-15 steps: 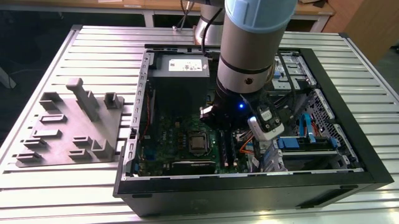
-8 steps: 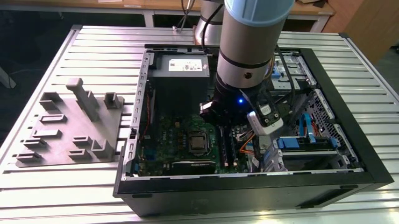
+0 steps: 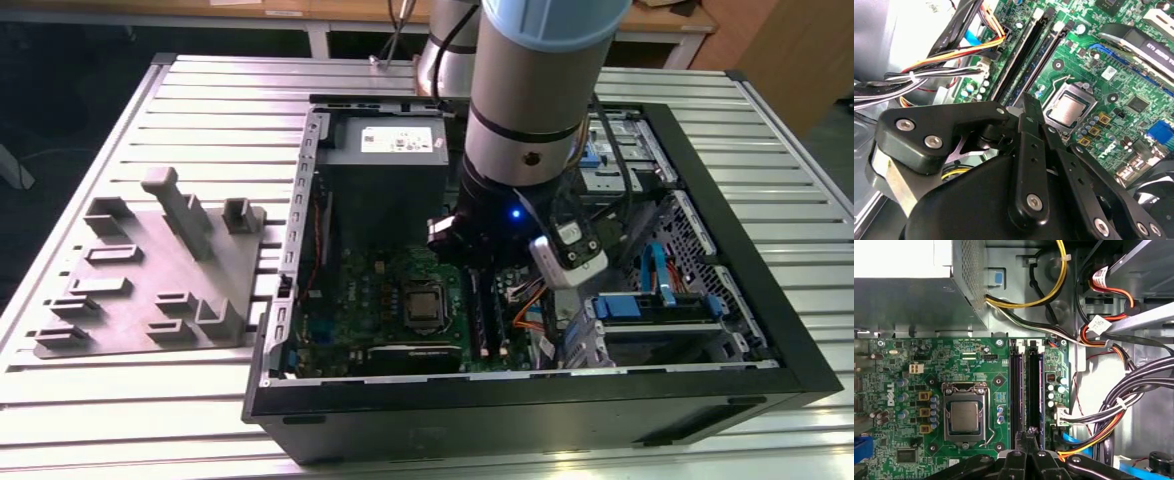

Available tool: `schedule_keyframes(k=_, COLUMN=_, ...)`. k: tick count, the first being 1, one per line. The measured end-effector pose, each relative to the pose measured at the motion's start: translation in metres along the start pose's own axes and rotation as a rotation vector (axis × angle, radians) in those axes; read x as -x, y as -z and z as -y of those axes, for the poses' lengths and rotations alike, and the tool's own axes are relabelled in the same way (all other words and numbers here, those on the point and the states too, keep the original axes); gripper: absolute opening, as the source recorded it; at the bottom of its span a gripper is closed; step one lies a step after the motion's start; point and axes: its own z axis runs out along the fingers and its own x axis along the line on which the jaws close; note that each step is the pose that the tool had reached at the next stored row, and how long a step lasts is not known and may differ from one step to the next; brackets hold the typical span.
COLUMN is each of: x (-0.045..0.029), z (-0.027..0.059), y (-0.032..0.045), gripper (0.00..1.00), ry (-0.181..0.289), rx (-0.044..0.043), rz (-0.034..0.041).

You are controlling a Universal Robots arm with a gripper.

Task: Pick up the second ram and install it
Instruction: 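Press down the second ram until it locks into place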

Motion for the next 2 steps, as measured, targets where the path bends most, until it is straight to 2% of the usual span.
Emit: schedule_keyframes(k=2, x=0.0, z=0.0, y=0.0002, gripper=0.1, ry=0.0, rx=-0.0001, rz=0.0)
